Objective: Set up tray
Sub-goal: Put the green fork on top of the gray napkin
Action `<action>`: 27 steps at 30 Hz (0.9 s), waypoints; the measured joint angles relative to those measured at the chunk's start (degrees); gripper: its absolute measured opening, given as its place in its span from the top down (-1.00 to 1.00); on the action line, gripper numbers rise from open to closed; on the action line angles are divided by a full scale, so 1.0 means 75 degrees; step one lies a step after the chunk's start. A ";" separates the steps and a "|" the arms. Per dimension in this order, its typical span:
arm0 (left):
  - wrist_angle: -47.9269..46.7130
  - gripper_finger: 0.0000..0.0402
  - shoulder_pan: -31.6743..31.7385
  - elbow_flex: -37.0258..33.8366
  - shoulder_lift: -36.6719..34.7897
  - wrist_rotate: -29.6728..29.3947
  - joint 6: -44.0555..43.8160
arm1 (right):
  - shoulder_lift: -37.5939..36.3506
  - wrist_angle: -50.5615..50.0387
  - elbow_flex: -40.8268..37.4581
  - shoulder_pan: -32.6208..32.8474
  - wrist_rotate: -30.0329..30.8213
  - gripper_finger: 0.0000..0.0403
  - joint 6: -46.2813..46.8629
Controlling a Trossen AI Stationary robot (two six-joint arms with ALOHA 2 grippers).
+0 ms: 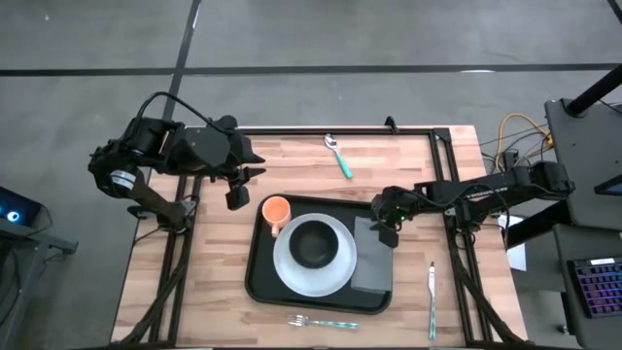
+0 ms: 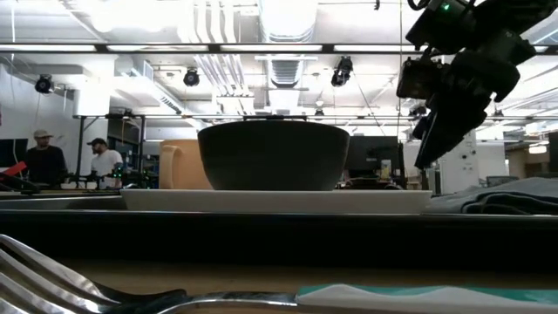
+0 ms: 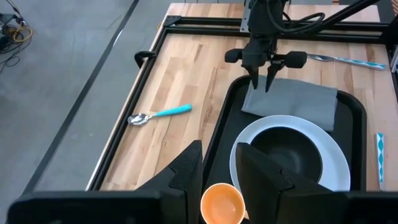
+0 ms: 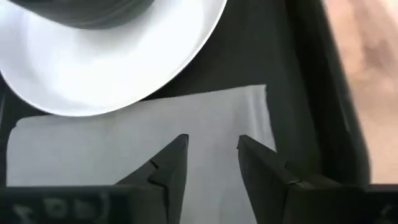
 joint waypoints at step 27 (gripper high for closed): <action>0.0006 0.61 0.0000 0.0000 -0.0245 -0.0064 -0.0224 | 0.2020 -0.0282 0.4147 0.5017 0.4562 -0.05 0.3166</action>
